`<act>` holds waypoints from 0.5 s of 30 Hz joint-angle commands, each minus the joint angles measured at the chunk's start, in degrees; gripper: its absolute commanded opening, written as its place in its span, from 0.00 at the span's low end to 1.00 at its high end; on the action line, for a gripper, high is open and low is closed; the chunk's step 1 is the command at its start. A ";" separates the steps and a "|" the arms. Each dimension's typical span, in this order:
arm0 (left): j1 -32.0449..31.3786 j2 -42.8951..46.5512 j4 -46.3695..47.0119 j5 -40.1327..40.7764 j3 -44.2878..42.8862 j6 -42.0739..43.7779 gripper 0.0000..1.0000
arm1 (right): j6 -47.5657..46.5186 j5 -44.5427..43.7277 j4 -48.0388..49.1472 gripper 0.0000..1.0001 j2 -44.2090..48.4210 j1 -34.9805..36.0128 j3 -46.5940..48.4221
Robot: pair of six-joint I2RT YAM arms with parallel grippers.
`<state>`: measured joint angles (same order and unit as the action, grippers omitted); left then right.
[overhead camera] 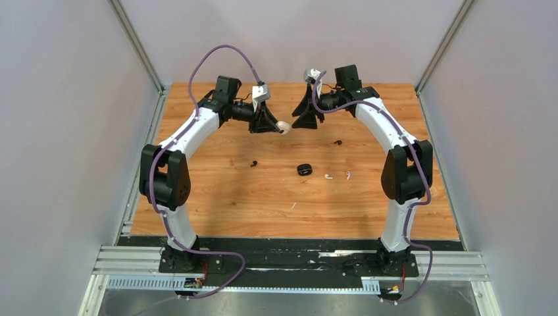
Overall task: Insert the wireless bluetooth earbuds into the charging case
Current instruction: Open the charging case to the charging case.
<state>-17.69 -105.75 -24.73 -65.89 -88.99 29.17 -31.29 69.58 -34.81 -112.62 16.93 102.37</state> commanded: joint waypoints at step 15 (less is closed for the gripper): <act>-1.37 3.95 -7.40 -0.25 -4.35 6.32 0.00 | -4.71 -7.49 1.21 0.50 -0.82 4.43 2.75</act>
<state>-18.72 -105.34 -31.42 -65.54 -92.36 33.56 -35.29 64.29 -35.31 -112.77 21.30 102.41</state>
